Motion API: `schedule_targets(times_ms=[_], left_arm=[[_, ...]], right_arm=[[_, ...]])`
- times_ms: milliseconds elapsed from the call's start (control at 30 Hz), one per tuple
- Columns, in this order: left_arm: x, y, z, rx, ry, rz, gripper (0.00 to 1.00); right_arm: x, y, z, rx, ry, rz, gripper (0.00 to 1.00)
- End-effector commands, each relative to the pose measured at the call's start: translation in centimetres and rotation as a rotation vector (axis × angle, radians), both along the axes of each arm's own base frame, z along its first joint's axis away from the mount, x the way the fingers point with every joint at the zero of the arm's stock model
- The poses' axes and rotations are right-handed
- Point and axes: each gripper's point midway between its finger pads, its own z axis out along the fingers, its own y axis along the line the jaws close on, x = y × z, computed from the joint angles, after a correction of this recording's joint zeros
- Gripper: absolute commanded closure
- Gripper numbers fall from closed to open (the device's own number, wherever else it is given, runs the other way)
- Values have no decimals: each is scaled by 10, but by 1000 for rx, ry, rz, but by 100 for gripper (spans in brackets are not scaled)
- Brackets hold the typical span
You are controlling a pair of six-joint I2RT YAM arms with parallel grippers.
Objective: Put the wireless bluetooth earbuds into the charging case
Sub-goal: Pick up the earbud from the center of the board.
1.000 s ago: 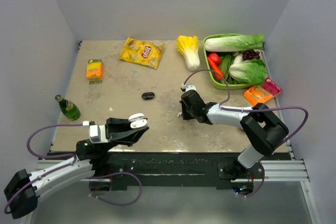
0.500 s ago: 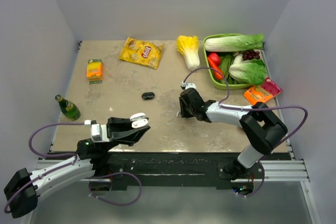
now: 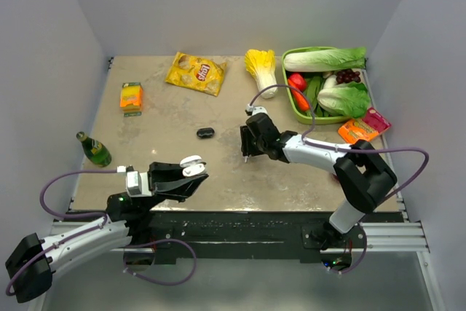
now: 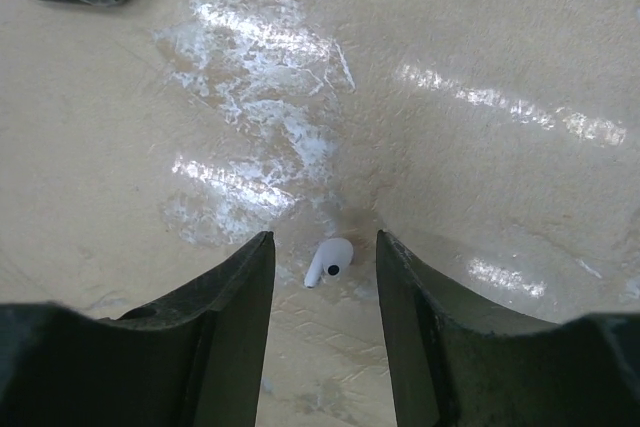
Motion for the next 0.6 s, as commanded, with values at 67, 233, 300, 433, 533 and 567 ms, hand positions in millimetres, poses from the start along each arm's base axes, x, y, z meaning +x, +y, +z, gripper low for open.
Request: schedule_targets(times_ms=[67, 233, 300, 433, 533, 567], left_arm=[[-15, 21, -36, -55, -23, 2, 100], [-15, 21, -37, -52, -21, 0, 100], [-15, 21, -38, -51, -20, 0, 100], [-15, 21, -38, -50, -19, -2, 100], [-15, 21, -39, -50, -17, -2, 100], [-15, 21, -40, -50, -16, -3, 100]], right_arm=[[1, 6, -9, -25, 66, -7, 53], [0, 5, -19, -54, 99, -1, 53], [-1, 5, -23, -66, 109, 2, 53], [-6, 3, -31, -85, 130, 10, 55], [-9, 2, -38, -99, 143, 16, 57], [-11, 2, -39, -102, 146, 17, 58]])
